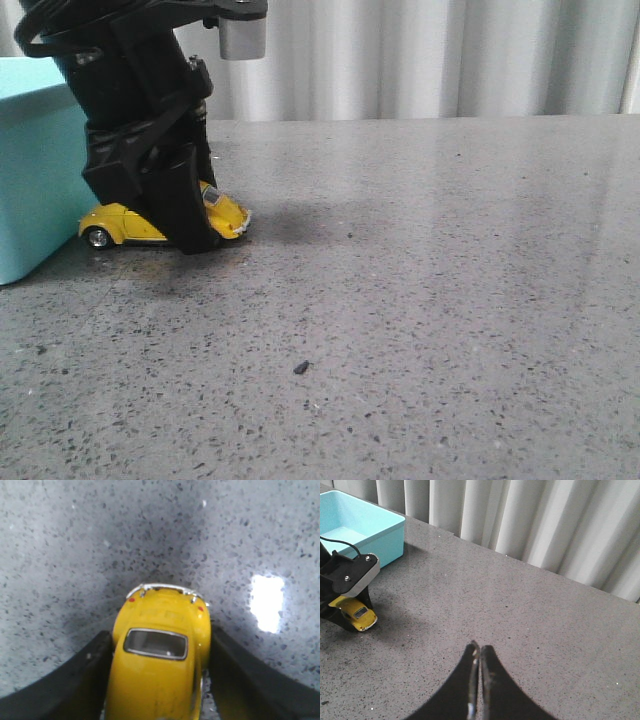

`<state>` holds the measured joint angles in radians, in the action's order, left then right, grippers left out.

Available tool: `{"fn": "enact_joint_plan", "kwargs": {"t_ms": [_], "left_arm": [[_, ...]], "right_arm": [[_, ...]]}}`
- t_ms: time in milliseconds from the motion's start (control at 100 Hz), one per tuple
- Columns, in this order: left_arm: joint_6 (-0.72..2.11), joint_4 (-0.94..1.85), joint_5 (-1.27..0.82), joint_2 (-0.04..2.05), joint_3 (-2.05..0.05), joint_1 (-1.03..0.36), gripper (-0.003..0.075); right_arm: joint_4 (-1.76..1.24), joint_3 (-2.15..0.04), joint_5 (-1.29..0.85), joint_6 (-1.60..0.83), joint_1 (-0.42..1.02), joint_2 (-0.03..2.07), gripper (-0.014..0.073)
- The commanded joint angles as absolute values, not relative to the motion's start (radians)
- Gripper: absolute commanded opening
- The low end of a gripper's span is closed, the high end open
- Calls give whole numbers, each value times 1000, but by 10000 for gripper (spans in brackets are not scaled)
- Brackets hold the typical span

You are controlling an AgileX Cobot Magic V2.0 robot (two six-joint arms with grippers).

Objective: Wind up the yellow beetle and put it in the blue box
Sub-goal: 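Lift the beetle with the left gripper and carry it over the box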

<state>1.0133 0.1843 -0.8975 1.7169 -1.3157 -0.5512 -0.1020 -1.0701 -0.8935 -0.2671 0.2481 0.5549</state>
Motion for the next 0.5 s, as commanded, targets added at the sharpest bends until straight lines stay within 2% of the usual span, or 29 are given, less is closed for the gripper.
{"fn": "enact_joint_plan", "kwargs": {"t_ms": [0,80,180,490], "left_arm": [[1014,205,-867,1669,-1365,-555,250],[1014,205,-867,1665,-1399,-555,169],[1014,233,-865,1662,-1458,-555,107],[1014,231,-809,1583,-1682,-512,95]], "right_arm": [[-106,-1089,-814,-279,250,560,-41],[-106,-1089,-814,-279,250,560,-41],[-107,-1089,-814,-279,250,560,-41],[-118,-1089,-814,-279,250,560,-41]]}}
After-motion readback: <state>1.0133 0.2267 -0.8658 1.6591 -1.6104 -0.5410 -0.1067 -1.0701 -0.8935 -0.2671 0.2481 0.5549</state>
